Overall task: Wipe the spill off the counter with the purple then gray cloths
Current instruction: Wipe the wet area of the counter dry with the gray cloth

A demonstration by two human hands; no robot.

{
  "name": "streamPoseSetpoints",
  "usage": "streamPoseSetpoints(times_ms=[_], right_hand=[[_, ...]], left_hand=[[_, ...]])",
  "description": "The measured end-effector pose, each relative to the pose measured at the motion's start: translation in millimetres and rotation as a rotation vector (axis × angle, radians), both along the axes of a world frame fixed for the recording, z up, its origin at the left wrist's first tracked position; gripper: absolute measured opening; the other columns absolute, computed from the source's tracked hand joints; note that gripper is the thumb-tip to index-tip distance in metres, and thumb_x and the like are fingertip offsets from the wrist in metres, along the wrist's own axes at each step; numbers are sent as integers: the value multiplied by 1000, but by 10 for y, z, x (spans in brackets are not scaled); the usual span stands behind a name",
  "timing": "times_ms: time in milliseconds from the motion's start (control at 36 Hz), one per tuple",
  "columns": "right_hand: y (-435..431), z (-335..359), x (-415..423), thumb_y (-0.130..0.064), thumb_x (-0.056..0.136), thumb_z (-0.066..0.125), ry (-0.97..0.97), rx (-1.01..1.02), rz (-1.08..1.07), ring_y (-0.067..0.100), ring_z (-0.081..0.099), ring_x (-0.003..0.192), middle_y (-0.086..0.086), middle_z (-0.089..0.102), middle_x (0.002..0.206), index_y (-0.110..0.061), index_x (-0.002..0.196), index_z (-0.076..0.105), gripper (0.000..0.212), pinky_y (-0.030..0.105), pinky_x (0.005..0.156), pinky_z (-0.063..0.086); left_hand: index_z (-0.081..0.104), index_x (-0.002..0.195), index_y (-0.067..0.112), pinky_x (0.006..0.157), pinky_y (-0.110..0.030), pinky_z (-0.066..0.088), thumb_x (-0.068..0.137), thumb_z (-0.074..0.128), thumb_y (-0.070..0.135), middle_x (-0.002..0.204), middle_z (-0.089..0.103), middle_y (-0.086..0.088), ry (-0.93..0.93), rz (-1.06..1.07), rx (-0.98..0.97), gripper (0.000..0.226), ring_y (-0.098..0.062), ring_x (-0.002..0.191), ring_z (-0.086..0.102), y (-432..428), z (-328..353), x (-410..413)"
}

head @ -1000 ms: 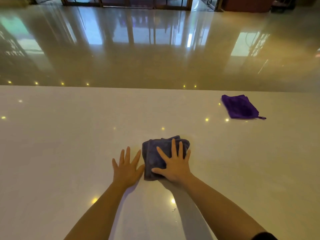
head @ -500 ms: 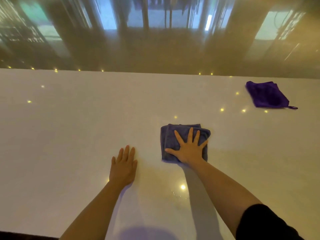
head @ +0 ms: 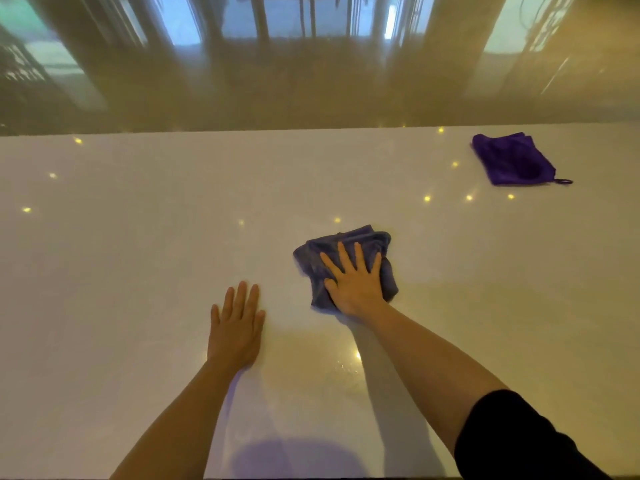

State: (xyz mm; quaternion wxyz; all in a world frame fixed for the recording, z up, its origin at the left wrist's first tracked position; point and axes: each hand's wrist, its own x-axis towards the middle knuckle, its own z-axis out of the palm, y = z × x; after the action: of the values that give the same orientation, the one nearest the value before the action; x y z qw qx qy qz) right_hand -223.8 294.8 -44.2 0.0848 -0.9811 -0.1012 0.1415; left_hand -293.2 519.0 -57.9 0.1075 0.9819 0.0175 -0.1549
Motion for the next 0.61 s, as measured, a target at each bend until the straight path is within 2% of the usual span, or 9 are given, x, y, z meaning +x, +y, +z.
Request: streamPoseSetpoints(times_ms=[167,361,500,611], right_hand=[[181,-36,-315,-48,94,24,30,62,154,27,-20,142,-4,-12,157,-44,142,5,51,61,107,-18],[138,4,-342,-65,87,26,12,0,207,30,-21,142,-2,-13,157,-44,142,-1,65,65,105,-18],[8,64,-184,-83,69,32,-17,-75,140,43,-24,137,6,-19,156,-52,138,-1,83,73,97,-19],[-95,103,-25,-87,61,38,30,-65,46,46,-26,135,7,-24,154,-55,137,0,90,78,96,-13]], left_hand=[[-11,145,23,118,-43,-4,98,12,34,157,-14,-2,2,11,-15,53,-21,145,-13,-17,39,1],[-12,145,21,119,-43,-5,98,11,34,157,-15,-3,13,4,-36,54,-21,145,-14,-15,94,-11],[-12,145,21,119,-43,-5,98,12,35,157,-15,-3,17,0,-47,54,-22,145,-14,0,89,-11],[-12,145,21,118,-44,-6,98,12,36,157,-14,-3,2,-1,-45,54,-22,145,-14,9,54,-9]])
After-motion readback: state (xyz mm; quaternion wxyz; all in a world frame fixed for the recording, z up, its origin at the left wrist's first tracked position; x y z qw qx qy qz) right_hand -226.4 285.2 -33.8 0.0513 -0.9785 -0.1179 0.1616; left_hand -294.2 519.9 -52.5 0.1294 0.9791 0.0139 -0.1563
